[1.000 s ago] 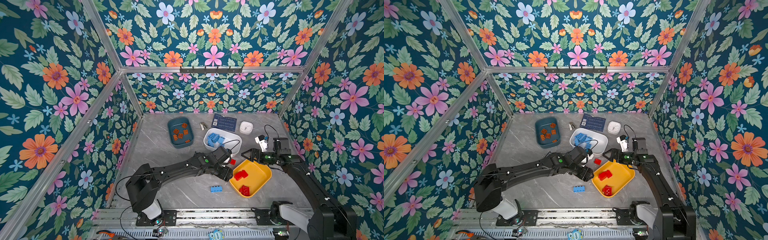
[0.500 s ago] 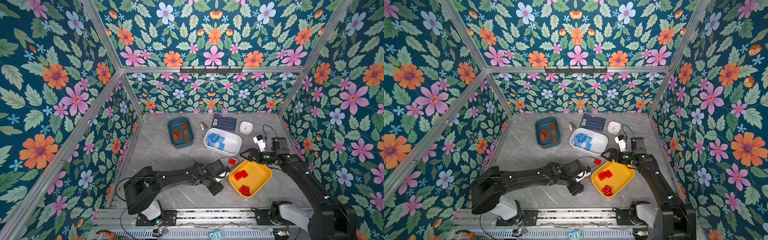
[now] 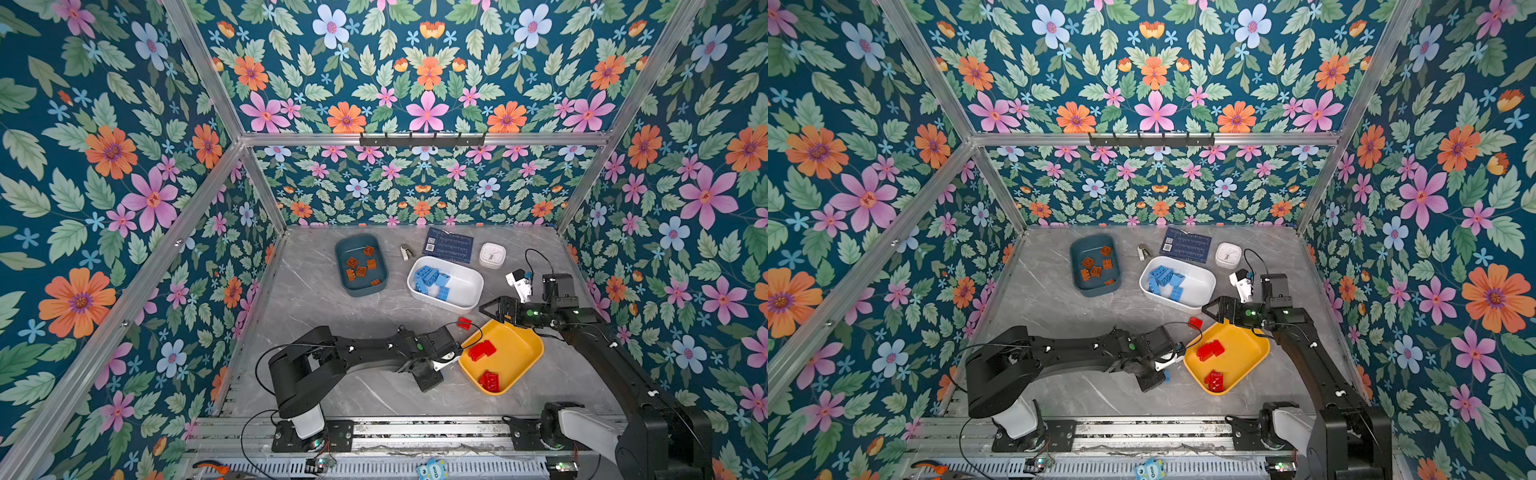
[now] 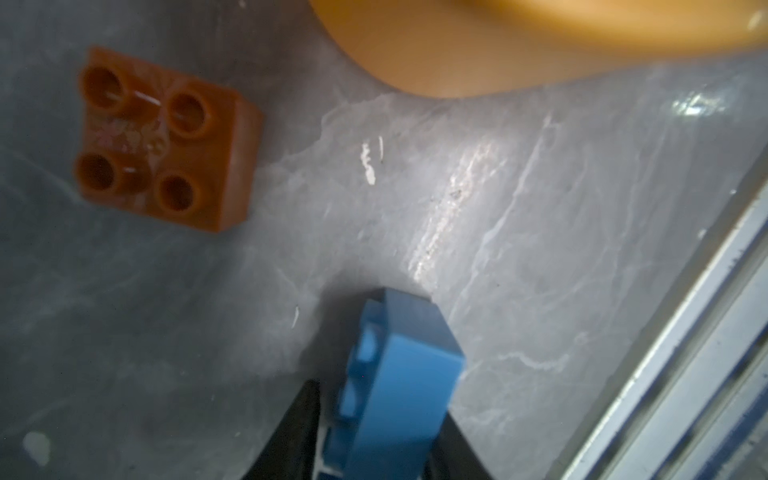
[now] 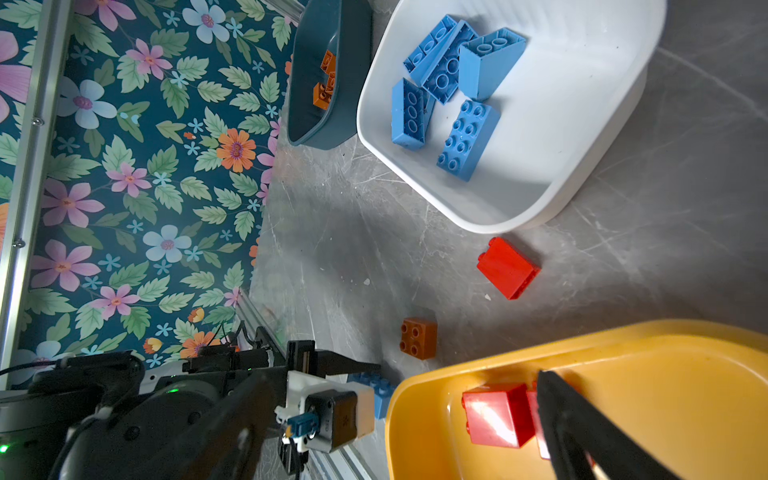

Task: Sort the legos into containers by color
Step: 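Carry the blue brick into the white tub and release it with the left gripper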

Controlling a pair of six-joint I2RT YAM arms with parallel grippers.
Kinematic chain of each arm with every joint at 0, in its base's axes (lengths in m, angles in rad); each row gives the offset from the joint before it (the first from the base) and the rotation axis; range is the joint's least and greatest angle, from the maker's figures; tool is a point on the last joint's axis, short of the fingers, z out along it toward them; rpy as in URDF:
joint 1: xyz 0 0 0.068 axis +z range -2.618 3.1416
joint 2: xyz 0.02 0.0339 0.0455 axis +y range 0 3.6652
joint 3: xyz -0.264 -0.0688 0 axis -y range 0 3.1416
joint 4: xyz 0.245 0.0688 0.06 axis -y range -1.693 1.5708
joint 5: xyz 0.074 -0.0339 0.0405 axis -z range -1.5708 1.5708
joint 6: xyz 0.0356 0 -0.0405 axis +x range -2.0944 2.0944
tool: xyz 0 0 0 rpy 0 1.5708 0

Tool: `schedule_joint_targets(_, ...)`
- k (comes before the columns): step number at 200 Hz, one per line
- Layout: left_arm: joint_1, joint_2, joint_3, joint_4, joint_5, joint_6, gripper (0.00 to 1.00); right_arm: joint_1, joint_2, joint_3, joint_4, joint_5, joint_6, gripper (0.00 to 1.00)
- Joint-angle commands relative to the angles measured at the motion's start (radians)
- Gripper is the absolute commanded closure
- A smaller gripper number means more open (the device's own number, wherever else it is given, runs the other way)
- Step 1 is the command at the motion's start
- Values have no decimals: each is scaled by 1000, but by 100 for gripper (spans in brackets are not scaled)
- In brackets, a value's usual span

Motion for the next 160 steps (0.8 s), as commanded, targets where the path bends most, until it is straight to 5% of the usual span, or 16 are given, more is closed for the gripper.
schedule_joint_targets(1,1,-8,11,-14,-25,16,74,1,3,7,4,8,-10,1)
schedule_joint_targets(27,1,-38,28,-36,-38,8,83,1,10,12,9,9,-11,1)
schedule_joint_targets(71,35,-92,93,-94,-105,24,82,1,25,28,20,1,-6,1)
schedule_joint_targets(160,308,47,395,51,-173,97,81,1,24,47,42,4,9,1)
